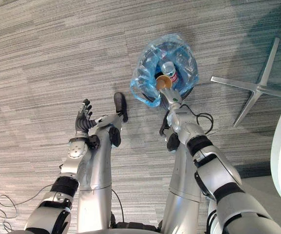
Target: Gather rubbish on tea table into small bin, then transfer packed bag to large trash can.
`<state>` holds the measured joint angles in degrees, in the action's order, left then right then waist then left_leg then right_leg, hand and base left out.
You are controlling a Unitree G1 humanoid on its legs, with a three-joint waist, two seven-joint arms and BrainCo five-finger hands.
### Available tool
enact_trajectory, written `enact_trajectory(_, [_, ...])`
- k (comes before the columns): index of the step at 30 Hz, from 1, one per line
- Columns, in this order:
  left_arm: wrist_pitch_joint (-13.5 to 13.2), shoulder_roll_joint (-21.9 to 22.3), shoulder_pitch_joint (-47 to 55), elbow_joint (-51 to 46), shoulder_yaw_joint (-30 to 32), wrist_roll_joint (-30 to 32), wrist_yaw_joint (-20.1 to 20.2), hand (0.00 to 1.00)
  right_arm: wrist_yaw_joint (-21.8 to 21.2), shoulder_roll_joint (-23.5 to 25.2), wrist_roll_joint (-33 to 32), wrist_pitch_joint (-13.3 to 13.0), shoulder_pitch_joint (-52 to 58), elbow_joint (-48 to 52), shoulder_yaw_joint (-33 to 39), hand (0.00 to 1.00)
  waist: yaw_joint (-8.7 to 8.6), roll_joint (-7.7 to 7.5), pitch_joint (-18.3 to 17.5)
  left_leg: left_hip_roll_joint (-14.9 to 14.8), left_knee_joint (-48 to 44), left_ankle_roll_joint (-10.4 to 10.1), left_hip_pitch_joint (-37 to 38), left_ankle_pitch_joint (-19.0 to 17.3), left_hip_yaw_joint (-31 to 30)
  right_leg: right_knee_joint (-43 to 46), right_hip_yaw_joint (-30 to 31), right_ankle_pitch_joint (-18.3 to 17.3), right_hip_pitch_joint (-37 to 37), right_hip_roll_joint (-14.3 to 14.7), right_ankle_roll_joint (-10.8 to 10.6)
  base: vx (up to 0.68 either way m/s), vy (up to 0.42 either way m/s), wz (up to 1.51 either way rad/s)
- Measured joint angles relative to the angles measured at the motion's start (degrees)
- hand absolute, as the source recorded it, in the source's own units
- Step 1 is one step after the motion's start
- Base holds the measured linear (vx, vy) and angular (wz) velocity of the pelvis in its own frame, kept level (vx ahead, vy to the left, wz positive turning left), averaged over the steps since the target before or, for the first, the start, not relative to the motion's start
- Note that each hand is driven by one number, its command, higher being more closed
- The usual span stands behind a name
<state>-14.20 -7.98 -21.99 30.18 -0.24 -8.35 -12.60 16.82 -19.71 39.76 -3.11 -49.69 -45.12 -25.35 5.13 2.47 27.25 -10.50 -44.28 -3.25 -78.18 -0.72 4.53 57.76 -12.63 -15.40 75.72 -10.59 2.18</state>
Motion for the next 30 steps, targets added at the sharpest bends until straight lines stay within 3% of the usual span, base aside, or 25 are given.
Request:
enact_trajectory(7, [1.2, 1.2, 1.0, -1.6, 0.5, 0.1, 0.0, 0.00, 2.3, 2.8, -5.8, -0.4, 7.8, 17.7, 5.5, 1.00, -1.24, -0.14, 0.0, -0.8, -0.8, 0.2, 2.3, -0.5, 0.0, 0.0, 0.1, -0.1, -2.4, 0.6, -0.2, -0.06, -0.006, -0.05])
enact_trajectory(12, [1.9, 1.1, 3.0, -4.0, 0.4, 0.6, 0.0, 0.00, 3.3, 5.8, -11.2, -0.5, 15.4, 26.5, 9.9, 1.00, -1.43, -1.62, -0.8, -1.7, -1.8, 0.0, 4.8, -1.3, 0.1, 0.0, 0.3, -0.1, -5.0, 1.5, -0.2, -0.05, -0.009, -0.09])
enact_trajectory(17, [2.7, 1.2, 4.7, -4.8, -0.4, 1.3, 0.0, 0.00, 3.4, 8.3, -15.0, -1.5, 21.4, 36.5, 10.2, 1.00, -1.73, -1.85, -0.8, -2.2, -1.6, -0.1, 10.2, -2.1, 0.2, -1.1, 0.2, -0.2, -10.8, 1.9, -0.3, -0.04, -0.008, -0.04])
enact_trajectory(20, [2.7, 1.0, 7.6, -6.6, -1.5, 1.8, 0.1, 0.00, 3.1, 10.5, -15.7, -3.1, 26.3, 41.1, 9.0, 1.00, -2.39, -2.86, -0.8, -2.5, -0.6, -0.3, 16.0, -2.9, 0.7, -3.1, 0.4, -0.3, -16.7, 2.4, -0.5, -0.04, -0.015, -0.05])
enact_trajectory(26, [3.2, 2.1, 13.7, -5.8, -4.3, 2.3, 0.2, 0.00, 0.7, 11.3, -17.5, -3.3, 35.8, 46.9, 8.5, 1.00, -2.81, -4.66, -1.8, -2.4, 5.9, -0.1, 30.1, -3.2, 3.0, -11.3, -0.1, 0.4, -30.8, 2.6, -2.8, 0.04, 0.003, -0.05])
enact_trajectory(30, [3.7, 1.5, 17.1, -1.7, -6.8, 2.5, 0.2, 0.00, 0.2, 11.4, -17.8, -5.8, 38.7, 50.7, 8.5, 1.00, -3.09, -6.34, -4.8, -1.1, 12.1, -0.3, 39.8, -3.1, 4.4, -18.0, 0.2, 2.2, -39.9, 2.8, -3.4, 0.13, 0.003, -0.02])
